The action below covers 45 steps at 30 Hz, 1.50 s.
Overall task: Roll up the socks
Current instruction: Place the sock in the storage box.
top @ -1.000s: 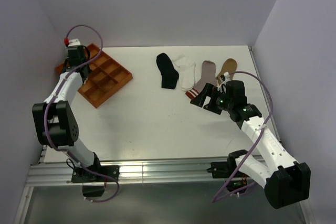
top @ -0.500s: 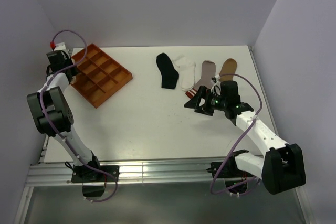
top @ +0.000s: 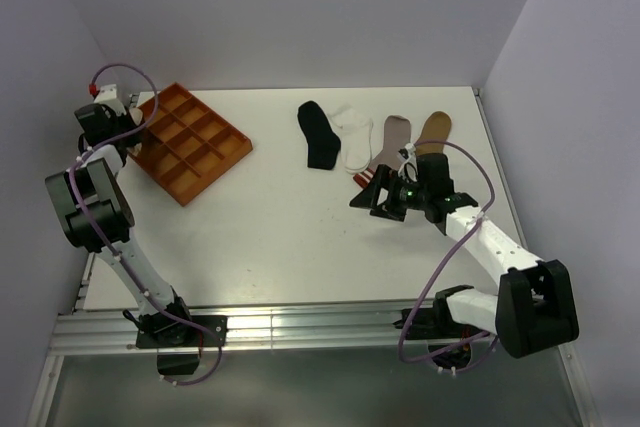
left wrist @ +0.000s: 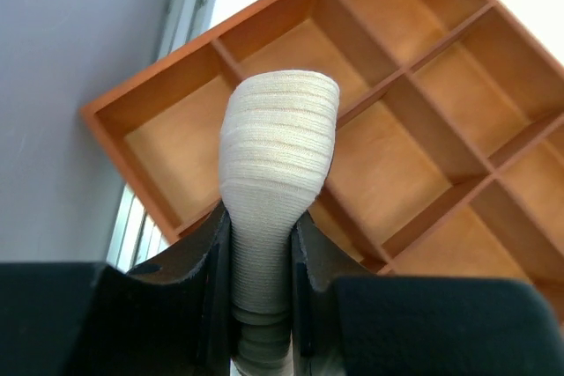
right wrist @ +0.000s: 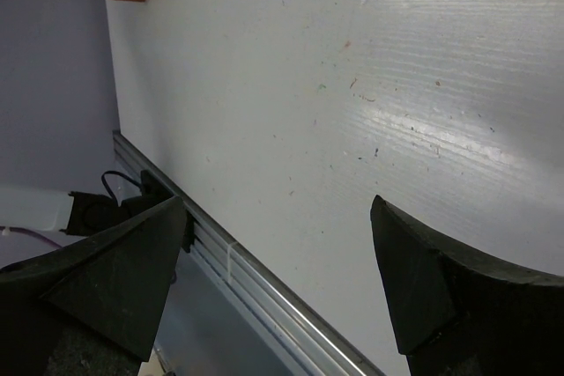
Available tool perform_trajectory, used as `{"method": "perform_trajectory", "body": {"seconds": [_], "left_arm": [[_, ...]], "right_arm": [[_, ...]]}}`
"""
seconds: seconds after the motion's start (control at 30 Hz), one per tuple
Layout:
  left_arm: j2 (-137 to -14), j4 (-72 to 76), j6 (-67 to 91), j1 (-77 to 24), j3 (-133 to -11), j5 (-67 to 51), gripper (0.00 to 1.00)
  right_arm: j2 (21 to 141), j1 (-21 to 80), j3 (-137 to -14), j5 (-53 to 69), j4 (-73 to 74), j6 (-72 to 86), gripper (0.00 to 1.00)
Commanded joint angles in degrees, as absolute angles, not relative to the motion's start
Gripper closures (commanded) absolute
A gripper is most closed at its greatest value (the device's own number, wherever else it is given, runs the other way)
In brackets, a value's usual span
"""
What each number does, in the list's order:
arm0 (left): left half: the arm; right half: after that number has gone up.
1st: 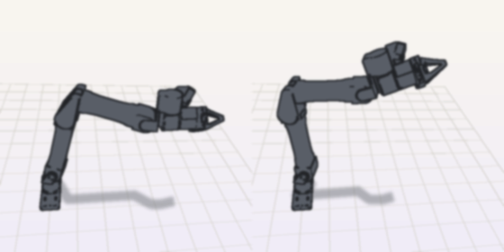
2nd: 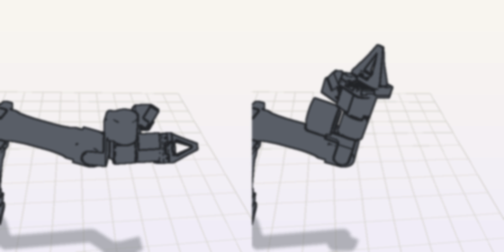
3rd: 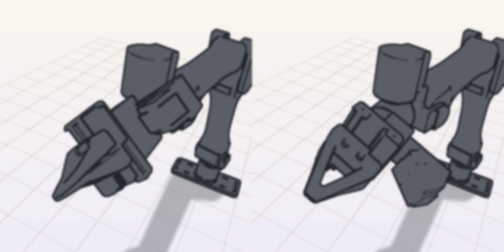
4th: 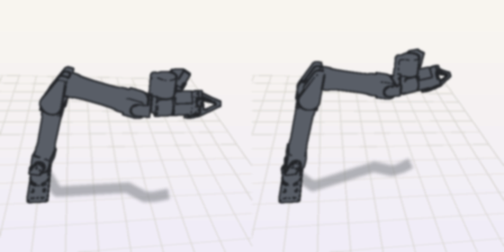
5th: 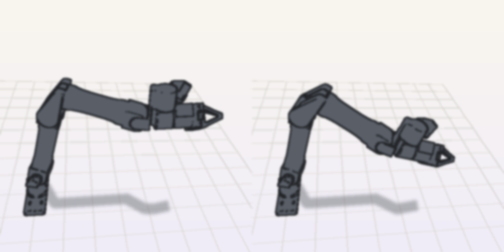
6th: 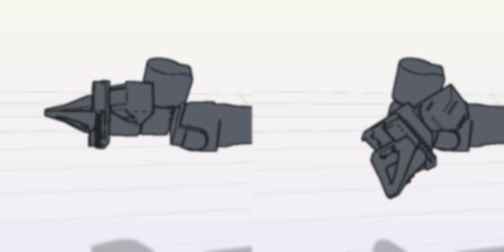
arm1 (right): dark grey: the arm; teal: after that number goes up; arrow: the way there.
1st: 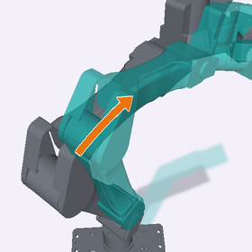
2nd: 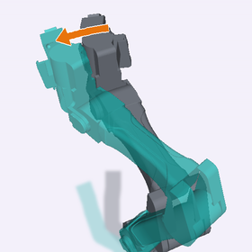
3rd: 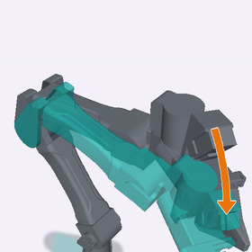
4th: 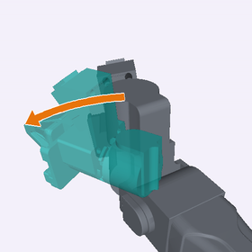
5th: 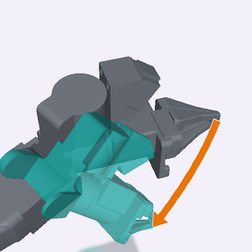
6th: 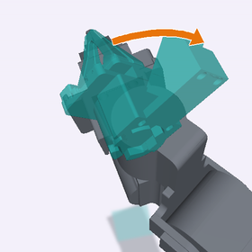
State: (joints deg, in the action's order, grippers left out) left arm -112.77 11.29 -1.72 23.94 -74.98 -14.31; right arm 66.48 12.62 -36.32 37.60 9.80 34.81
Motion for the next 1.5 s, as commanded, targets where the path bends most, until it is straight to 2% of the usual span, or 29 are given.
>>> {"method": "perform_trajectory", "body": {"seconds": [0.0, 0.77, 1.23, 1.47], "left_arm": [[-112.2, 16.8, -1.1, 23.9, -76.9, -19.2, 1.00], [-114.1, 18.7, -2.4, 23.9, -68.3, -18.2, 1.00], [-116.5, -2.1, -1.6, 23.9, -75.4, -9.6, 1.00], [-118.9, -6.8, -0.4, 23.7, -78.1, -5.6, 1.00]], "right_arm": [[67.2, 12.8, -38.9, 38.6, 7.4, 34.1, 0.08], [68.1, 12.8, -38.4, 39.4, 6.9, 33.4, 0.09], [67.9, 12.8, -39.5, 39.5, 6.9, 32.5, 0.10], [67.4, 12.8, -39.5, 39.7, 6.9, 32.3, 0.10]]}}
